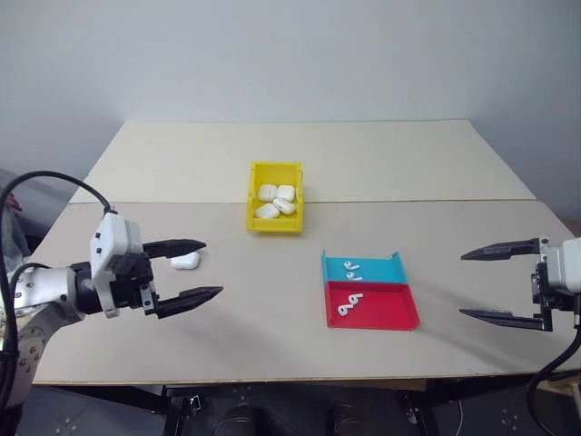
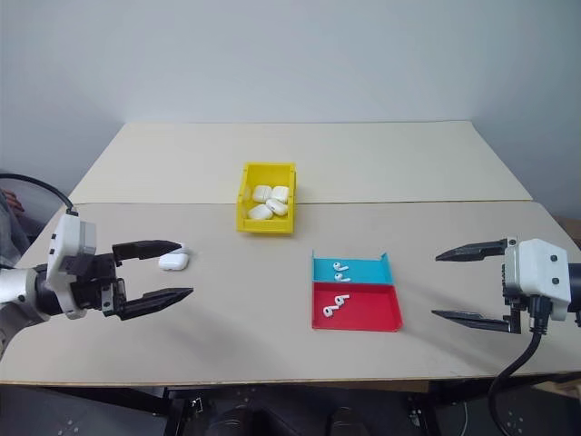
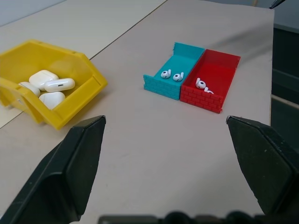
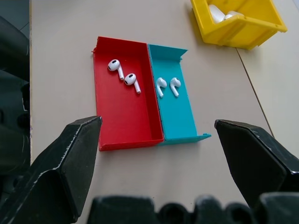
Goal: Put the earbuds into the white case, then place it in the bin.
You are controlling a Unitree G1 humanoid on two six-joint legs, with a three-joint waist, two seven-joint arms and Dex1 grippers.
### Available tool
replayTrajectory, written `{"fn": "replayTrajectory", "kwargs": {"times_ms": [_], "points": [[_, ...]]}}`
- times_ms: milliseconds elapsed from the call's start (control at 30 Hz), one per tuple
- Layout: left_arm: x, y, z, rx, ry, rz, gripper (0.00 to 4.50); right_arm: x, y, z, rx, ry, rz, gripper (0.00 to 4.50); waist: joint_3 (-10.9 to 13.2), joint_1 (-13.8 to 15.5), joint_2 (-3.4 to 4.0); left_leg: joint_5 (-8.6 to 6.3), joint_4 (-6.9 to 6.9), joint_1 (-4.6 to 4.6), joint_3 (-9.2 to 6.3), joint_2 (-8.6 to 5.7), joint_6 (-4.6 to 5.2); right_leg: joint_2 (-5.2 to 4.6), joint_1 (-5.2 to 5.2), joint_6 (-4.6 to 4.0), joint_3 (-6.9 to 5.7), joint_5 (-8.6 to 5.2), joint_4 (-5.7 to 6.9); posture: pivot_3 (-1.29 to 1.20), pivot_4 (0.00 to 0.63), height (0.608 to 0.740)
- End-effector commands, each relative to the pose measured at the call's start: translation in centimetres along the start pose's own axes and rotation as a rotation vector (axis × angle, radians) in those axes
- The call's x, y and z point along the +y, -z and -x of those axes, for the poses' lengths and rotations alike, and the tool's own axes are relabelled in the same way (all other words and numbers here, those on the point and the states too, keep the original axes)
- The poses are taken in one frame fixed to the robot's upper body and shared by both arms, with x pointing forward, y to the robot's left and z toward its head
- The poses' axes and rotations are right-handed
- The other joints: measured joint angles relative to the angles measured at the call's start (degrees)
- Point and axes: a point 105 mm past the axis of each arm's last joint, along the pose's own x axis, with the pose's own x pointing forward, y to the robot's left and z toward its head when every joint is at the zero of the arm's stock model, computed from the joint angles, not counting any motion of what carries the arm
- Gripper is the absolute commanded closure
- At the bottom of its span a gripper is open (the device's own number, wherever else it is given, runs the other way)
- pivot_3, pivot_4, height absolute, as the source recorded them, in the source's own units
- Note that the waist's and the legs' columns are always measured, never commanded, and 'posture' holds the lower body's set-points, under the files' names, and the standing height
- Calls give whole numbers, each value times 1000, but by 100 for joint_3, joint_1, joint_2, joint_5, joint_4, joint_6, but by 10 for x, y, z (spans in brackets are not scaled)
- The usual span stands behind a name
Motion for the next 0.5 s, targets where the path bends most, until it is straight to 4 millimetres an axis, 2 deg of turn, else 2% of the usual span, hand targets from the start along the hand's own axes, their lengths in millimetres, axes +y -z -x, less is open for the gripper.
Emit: {"fn": "replayTrajectory", "kwargs": {"times_ms": [33, 167, 400, 500], "points": [[-1, -2, -1, 19, -15, -37, 0, -6, -9, 2, -26, 33, 49, 10, 0, 0, 0, 0, 0, 0, 0, 0, 0, 0, 0, 0, 0, 0, 0, 0, 150, 740], [7, -4, -6, 9, -98, -45, 0, -6, -7, 1, -20, 35, 48, 10, 0, 3, 0, 0, 0, 0, -1, 0, 0, 0, 1, 0, 0, 0, 0, 0, 150, 740], [8, -3, -5, 41, -172, -70, 0, -7, -4, 0, -10, 31, 45, 10, 0, 2, 0, 0, 0, 0, -1, -1, 0, 0, 2, 0, 0, 0, -1, 0, 150, 740], [15, 3, -8, 144, -317, -100, 0, -8, -2, -2, -9, 31, 46, 10, 0, 3, 0, 0, 0, 1, -2, -1, 0, 0, 1, 0, 1, 0, 0, 0, 150, 740]]}}
